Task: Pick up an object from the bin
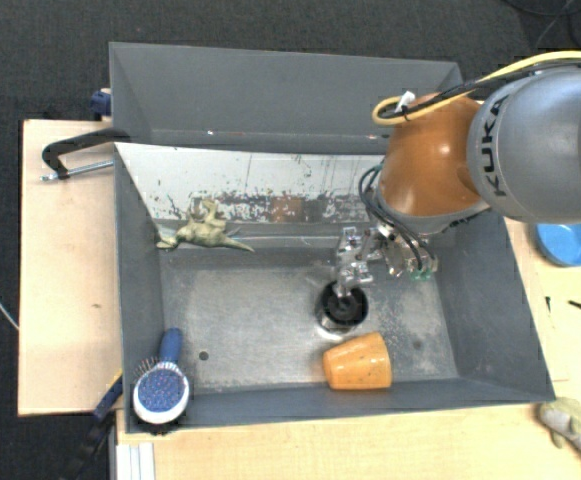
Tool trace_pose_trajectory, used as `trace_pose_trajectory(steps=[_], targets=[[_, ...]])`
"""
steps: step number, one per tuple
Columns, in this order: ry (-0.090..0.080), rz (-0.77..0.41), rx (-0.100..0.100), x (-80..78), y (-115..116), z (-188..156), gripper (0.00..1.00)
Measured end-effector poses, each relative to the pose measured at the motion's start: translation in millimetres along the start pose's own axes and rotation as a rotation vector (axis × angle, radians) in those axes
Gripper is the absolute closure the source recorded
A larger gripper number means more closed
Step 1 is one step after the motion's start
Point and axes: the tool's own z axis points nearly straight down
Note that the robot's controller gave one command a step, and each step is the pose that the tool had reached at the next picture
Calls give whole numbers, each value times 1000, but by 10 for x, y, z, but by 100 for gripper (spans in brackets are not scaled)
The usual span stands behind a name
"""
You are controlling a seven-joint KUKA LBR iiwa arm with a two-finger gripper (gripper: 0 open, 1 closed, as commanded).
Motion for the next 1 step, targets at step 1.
trace_pose_trajectory(steps=[1], targets=[[-5,-219,3,111,45,-1368,100]])
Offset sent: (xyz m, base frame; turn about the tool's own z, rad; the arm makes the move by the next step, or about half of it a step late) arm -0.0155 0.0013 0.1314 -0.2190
